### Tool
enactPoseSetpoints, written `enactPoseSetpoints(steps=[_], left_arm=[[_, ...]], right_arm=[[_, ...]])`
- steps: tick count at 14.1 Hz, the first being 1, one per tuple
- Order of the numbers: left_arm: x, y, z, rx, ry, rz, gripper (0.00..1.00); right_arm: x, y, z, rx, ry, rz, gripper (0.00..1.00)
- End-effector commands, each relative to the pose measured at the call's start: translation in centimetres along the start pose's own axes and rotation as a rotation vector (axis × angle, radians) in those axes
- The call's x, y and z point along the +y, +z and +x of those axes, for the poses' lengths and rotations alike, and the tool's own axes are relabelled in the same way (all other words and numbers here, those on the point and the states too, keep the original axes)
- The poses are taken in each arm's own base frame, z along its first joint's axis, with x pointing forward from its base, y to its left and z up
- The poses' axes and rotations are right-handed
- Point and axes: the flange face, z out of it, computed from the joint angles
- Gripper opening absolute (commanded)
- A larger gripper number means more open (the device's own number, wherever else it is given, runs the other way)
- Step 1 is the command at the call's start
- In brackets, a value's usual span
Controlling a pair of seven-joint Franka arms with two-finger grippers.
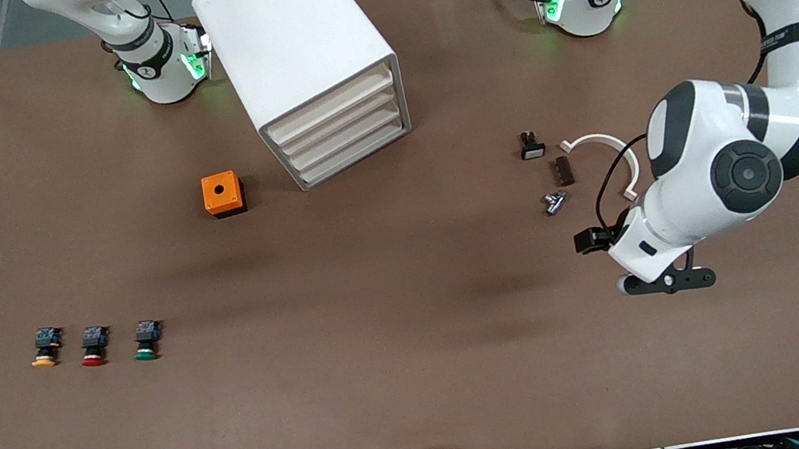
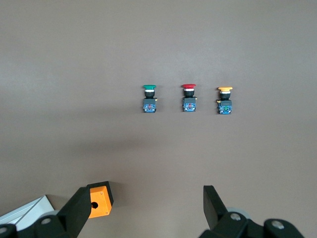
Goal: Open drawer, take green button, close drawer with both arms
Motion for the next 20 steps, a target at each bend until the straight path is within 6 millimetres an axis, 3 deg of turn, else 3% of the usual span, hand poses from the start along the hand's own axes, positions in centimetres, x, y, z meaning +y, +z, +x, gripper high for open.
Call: enactPoseSetpoints(steps=[1, 2, 6, 9, 15, 20], left_arm=[[-1.9, -4.0, -1.4, 0.013, 0.029, 0.036, 1.0], [-3.6, -5.3, -1.5, 0.033, 0.037, 0.034, 1.0], [-5.9, -13.2, -5.5, 0.073, 0.021, 0.05, 1.0], [-7.4, -16.9, -8.5, 0.065, -0.006, 0.064, 1.0], [-9.4, -20.0, -12.6, 0.097, -0.042, 0.067, 1.0], [-9.9, -20.2, -16.9, 0.088, -0.076, 0.042, 1.0]], right_arm=[[0.1, -0.5, 0.1, -0.002, -0.005, -0.012, 1.0], [0.2, -0.5, 0.1, -0.002, -0.003, -0.012, 1.0], [0.4, -0.5, 0.1, -0.002, 0.0, -0.013, 1.0], [0.2, -0.5, 0.1, -0.002, -0.003, -0.011, 1.0], [0.1, -0.5, 0.1, -0.002, -0.005, -0.01, 1.0], [0.1, -0.4, 0.2, -0.004, -0.005, -0.011, 1.0]])
